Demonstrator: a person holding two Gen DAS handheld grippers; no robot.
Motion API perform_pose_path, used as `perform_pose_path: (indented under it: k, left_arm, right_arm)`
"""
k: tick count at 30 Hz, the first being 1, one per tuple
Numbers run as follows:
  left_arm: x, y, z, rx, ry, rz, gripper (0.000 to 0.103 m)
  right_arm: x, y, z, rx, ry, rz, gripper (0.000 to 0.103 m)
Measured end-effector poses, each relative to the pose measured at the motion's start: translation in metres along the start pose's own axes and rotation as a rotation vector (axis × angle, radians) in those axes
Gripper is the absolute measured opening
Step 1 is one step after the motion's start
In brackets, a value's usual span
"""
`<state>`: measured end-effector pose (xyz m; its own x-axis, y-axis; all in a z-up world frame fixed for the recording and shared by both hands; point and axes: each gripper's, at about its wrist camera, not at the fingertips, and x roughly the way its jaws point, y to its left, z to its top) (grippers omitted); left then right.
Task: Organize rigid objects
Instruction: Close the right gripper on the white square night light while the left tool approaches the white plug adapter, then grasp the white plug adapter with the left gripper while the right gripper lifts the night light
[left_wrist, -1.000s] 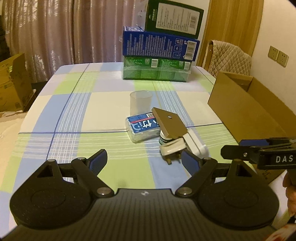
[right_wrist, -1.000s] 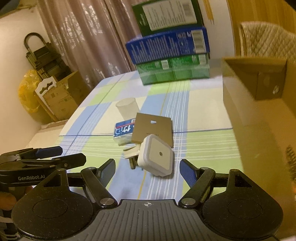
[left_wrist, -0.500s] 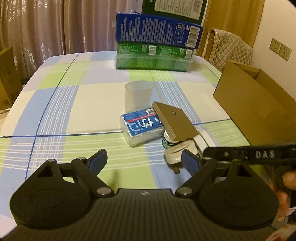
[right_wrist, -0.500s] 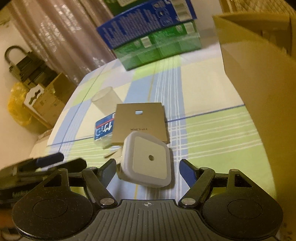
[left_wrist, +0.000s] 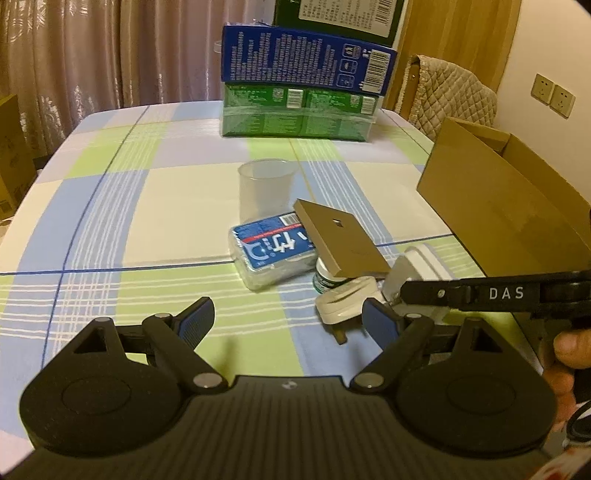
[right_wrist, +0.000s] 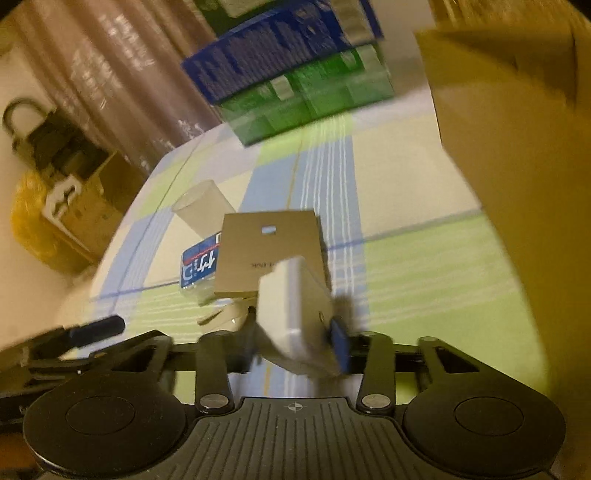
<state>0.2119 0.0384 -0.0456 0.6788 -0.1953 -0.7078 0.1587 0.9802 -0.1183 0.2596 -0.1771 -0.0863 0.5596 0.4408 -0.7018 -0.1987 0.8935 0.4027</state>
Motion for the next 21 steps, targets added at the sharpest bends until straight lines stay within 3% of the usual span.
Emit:
perform_pose_path:
  k: [11,21]
  left_arm:
    - [0.005,-0.009,-0.003,0.018,0.012,-0.029,0.084]
    - [0.012,-0.018,-0.005,0.025,0.002,-0.041,0.084]
  right_arm:
    - [-0.004,0.012,-0.007,-0.18,-0.026,-0.102,0.032]
    - [-0.008,0.01,-0.003,-0.155,-0.028,-0.115,0.03]
